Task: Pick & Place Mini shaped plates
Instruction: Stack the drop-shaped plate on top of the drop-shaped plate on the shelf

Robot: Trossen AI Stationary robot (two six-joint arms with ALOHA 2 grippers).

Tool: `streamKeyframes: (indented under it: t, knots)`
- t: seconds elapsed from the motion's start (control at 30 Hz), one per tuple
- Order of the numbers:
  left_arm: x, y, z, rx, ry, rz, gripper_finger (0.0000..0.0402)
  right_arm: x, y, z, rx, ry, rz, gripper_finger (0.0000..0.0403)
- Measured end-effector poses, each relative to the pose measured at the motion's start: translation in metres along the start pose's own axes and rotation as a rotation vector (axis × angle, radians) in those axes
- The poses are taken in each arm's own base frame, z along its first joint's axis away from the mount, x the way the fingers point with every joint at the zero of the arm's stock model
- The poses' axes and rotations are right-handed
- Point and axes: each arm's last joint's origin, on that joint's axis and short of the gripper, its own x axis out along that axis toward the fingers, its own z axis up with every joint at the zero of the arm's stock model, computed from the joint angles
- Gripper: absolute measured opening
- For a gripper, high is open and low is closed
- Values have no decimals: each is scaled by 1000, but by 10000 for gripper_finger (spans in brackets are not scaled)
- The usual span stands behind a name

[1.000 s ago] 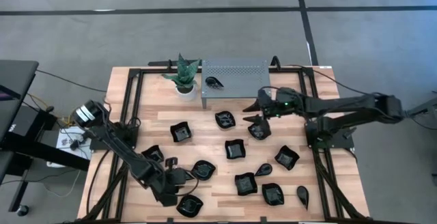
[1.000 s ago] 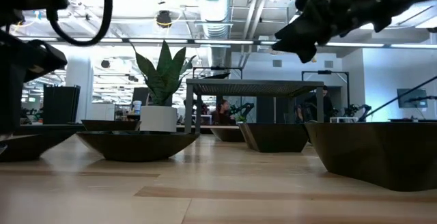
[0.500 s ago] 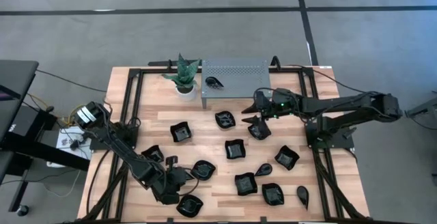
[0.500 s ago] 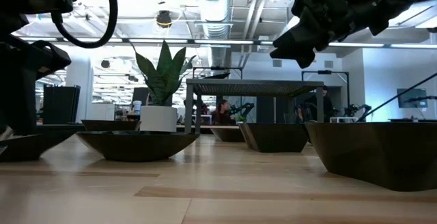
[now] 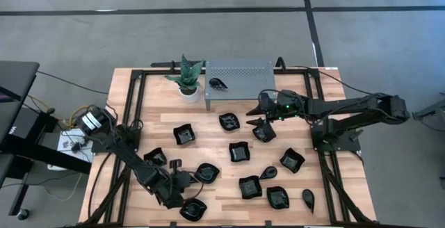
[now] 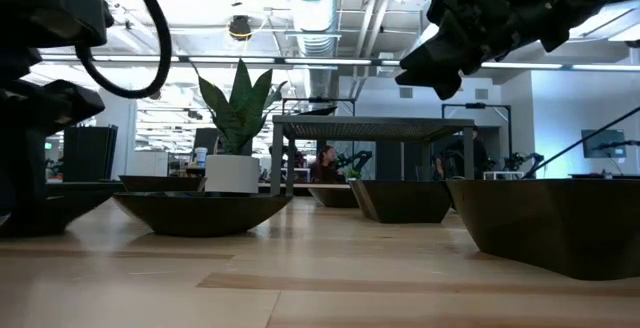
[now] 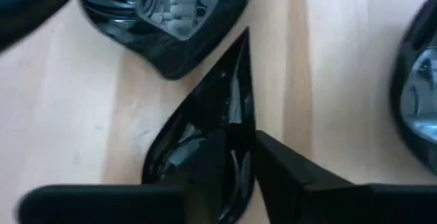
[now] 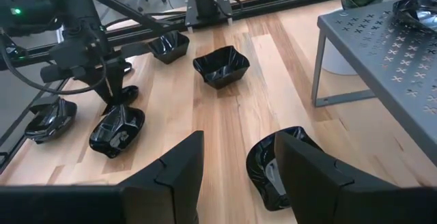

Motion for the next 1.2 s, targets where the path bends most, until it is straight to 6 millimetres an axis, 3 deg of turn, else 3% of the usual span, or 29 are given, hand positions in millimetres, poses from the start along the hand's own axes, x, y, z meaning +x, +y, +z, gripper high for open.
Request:
streamKeyframes:
  t: [0.1, 0.27, 0.4, 0.5, 0.63, 0.87, 1.07, 1.2]
  knots:
    - [-3, 1, 2, 2, -21, 4, 13, 0, 0, 0, 0, 0, 0, 175]
    - [-22, 4, 14, 7, -100, -10, 10, 0, 0, 0, 0, -1, 0, 175]
    - [-49, 13, 39, 82, -226, -15, 7, 0, 0, 0, 0, -1, -1, 175]
    - [-64, 30, 61, 193, -299, 19, 8, 0, 0, 1, -1, -7, 0, 175]
    - [-73, 68, 88, 377, -338, 129, 7, 0, 0, 1, -2, -8, 0, 175]
    - [-82, 161, 128, 593, -411, 230, 8, 0, 0, 1, -1, -6, 0, 175]
    - [-95, 237, 146, 729, -563, 331, 8, 0, 0, 0, -1, -5, 0, 175]
    - [-89, 279, 148, 708, -654, 280, 8, 0, 0, 0, 0, 2, -1, 175]
